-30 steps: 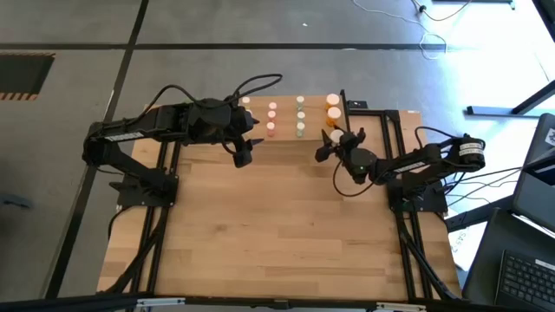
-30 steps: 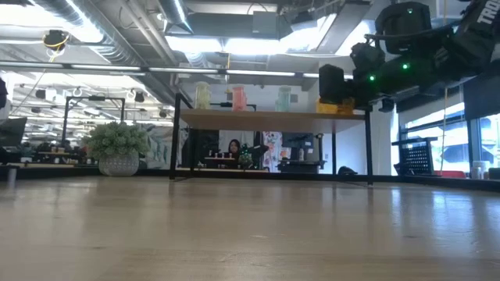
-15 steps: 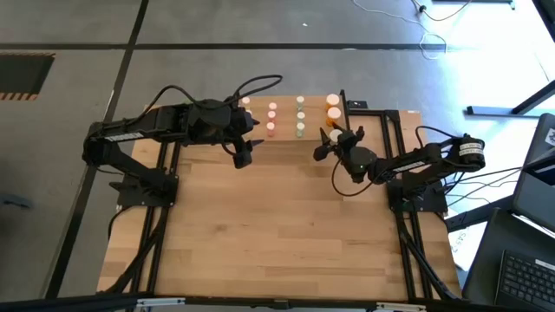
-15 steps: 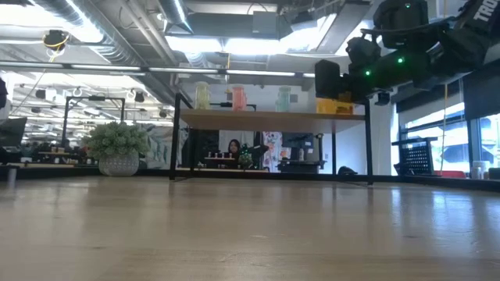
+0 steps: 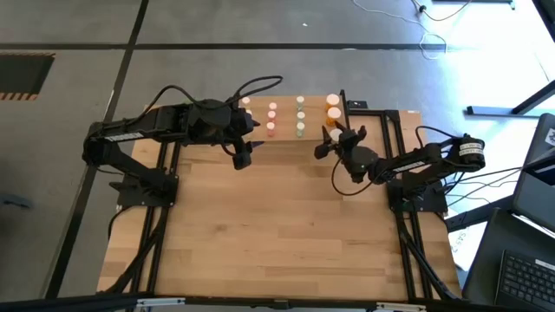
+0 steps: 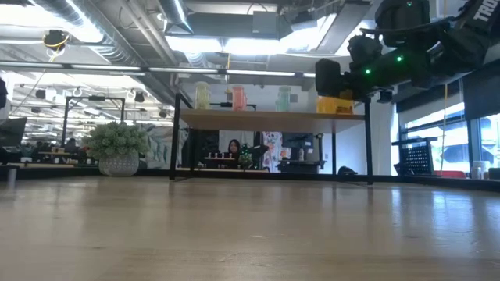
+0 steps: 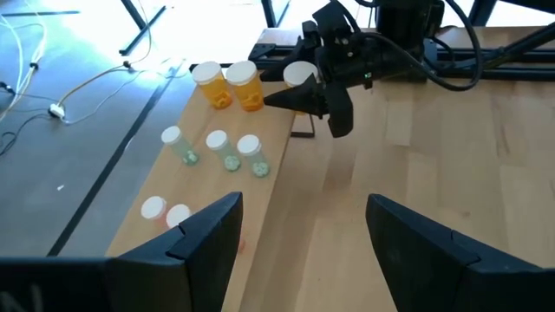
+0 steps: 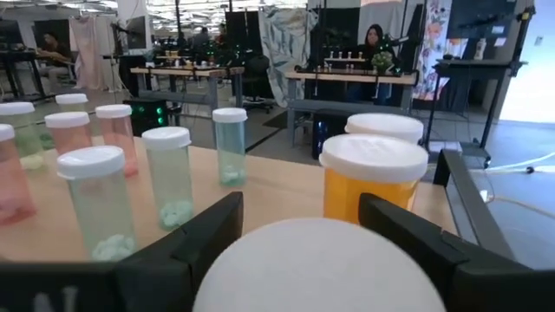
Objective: Pick and place medicine bottles onto shelf by color
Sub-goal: Put the orange pill bottle on the shelf aligned with the other orange pill bottles
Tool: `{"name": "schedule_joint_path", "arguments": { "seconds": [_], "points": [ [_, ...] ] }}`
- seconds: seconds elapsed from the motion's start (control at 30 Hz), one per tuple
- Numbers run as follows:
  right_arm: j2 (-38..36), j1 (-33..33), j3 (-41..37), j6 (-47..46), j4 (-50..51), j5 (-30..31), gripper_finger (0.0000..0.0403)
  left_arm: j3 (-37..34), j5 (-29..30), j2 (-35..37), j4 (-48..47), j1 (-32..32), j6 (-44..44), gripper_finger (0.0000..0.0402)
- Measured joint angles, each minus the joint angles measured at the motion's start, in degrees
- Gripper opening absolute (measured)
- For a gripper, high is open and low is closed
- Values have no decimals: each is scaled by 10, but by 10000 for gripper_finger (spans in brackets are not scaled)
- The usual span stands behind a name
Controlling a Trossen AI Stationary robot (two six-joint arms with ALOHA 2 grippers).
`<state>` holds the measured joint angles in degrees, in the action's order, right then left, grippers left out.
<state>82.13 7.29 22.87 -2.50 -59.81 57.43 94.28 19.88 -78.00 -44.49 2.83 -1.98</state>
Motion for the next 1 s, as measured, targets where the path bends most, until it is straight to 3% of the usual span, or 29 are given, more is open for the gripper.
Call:
{"name": "schedule_joint_path", "arguments": {
  "seconds": [0.4,1.0],
  "points": [
    [0,1,1,46,-19,-1,232,0,0,0,0,0,0,241],
    [0,33,1,45,-32,-21,232,0,0,0,0,0,0,241]
  ]
}}
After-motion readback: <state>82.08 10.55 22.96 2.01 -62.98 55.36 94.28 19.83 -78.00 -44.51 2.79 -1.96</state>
